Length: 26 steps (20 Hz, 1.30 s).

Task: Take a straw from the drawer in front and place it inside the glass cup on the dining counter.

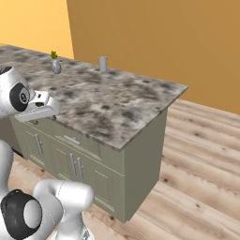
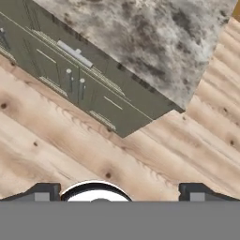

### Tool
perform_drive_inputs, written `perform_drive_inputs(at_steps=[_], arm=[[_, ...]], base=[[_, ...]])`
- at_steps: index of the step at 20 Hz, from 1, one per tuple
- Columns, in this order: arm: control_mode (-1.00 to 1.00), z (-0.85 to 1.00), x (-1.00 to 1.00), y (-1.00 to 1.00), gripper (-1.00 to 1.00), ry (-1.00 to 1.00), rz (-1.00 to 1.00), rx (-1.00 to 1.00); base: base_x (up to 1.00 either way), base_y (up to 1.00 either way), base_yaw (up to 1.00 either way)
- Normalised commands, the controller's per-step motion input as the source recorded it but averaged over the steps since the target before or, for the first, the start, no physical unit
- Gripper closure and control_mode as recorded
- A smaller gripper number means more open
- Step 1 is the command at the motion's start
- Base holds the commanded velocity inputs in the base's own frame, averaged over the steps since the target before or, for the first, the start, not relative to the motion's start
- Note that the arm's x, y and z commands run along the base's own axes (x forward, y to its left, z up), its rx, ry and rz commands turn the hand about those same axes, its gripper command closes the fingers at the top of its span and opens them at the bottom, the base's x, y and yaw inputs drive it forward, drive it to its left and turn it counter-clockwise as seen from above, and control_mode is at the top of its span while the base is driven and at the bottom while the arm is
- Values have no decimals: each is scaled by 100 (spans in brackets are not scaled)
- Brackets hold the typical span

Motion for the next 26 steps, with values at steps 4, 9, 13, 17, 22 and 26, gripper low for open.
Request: perform_drive_inputs(at_steps=[4, 9, 13, 17, 22, 26], arm=[[-100, -48, -12, 77, -100, -13, 0, -25], [-100, -61, 0, 65, -100, -11, 0, -28], [-100, -60, 0, 58, -100, -5, 0, -28], [-100, -49, 1, 44, -100, -1, 0, -27], [-100, -34, 0, 23, -100, 0, 0, -29], [-100, -26, 8, 3, -100, -1, 0, -29]], base=[[0, 0, 0], [0, 0, 0], [0, 0, 0], [0, 0, 0], [0, 0, 0], [0, 0, 0]])
